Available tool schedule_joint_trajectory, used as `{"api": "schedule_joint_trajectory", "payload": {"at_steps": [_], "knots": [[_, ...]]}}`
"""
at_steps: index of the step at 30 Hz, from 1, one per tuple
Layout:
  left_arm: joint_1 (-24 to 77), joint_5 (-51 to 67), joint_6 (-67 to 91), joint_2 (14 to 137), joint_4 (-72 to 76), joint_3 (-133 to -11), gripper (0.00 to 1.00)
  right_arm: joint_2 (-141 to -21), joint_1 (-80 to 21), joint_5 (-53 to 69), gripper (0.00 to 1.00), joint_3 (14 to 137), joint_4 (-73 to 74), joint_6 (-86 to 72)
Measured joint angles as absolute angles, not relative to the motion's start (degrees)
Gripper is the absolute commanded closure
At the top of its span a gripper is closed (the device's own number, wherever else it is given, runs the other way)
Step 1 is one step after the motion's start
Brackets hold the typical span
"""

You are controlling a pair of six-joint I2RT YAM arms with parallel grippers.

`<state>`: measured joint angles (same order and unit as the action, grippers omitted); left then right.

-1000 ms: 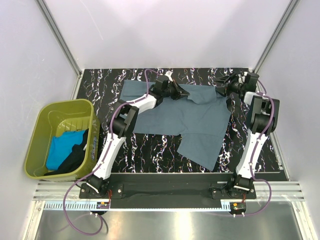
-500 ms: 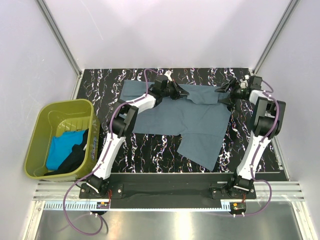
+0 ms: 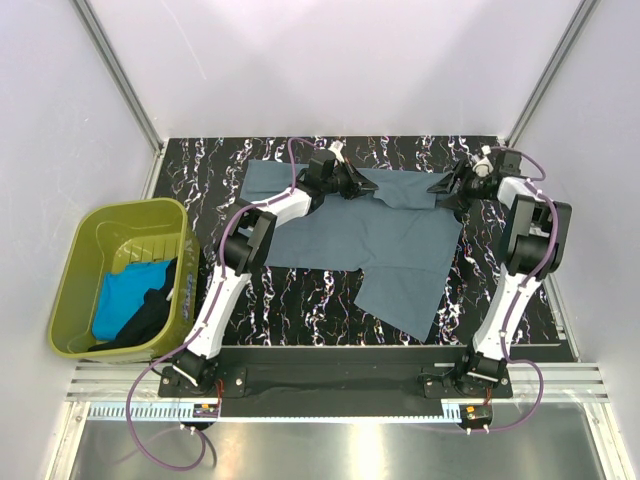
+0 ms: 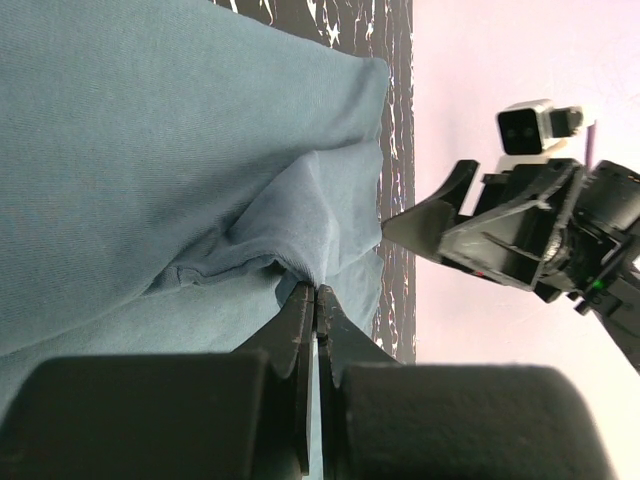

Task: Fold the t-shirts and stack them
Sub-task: Fold the tshirt

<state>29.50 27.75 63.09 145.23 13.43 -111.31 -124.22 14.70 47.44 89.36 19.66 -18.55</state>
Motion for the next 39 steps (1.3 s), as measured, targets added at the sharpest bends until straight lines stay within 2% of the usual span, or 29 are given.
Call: {"api": "schedule_joint_trajectory", "payload": {"at_steps": [8, 10, 11, 14, 17, 18, 19, 23, 39], "knots": [[29.50, 27.75, 63.48, 145.23, 13.45, -111.28, 1.00, -127.28, 12.47, 47.53, 0.36, 90.54, 19.81, -17.67], [29.50, 27.73, 63.48, 145.23, 13.45, -111.28, 1.00, -127.57, 11.92, 47.51, 0.42, 90.74, 19.81, -17.67], [29.50, 27.75, 63.48, 145.23, 13.45, -111.28, 1.00, -127.57, 11.62, 47.53, 0.63, 90.74, 19.84, -17.69], [29.50, 27.77, 63.48, 145.21, 13.63, -110.96, 1.00, -127.57, 11.09, 47.59, 0.73, 90.78, 19.66, -18.41], [29.50, 27.92, 63.40, 144.86, 13.52, -109.65, 1.00, -126.74, 10.92, 47.27, 0.87, 89.82, 19.64, -19.70], [29.50, 28.01, 63.26, 144.64, 13.39, -109.01, 1.00, -126.06, 10.96, 47.03, 0.95, 89.19, 19.77, -20.64], [29.50, 28.18, 63.16, 144.46, 13.30, -108.53, 1.00, -125.40, 11.09, 47.03, 0.97, 88.68, 19.90, -21.69], [29.50, 28.91, 62.54, 143.33, 12.38, -106.34, 1.00, -123.02, 12.43, 47.79, 1.00, 87.92, 20.88, -26.44], [29.78, 31.88, 59.07, 138.37, 5.48, -103.00, 1.00, -121.78, 15.20, 52.18, 1.00, 85.89, 27.53, -38.85]]}}
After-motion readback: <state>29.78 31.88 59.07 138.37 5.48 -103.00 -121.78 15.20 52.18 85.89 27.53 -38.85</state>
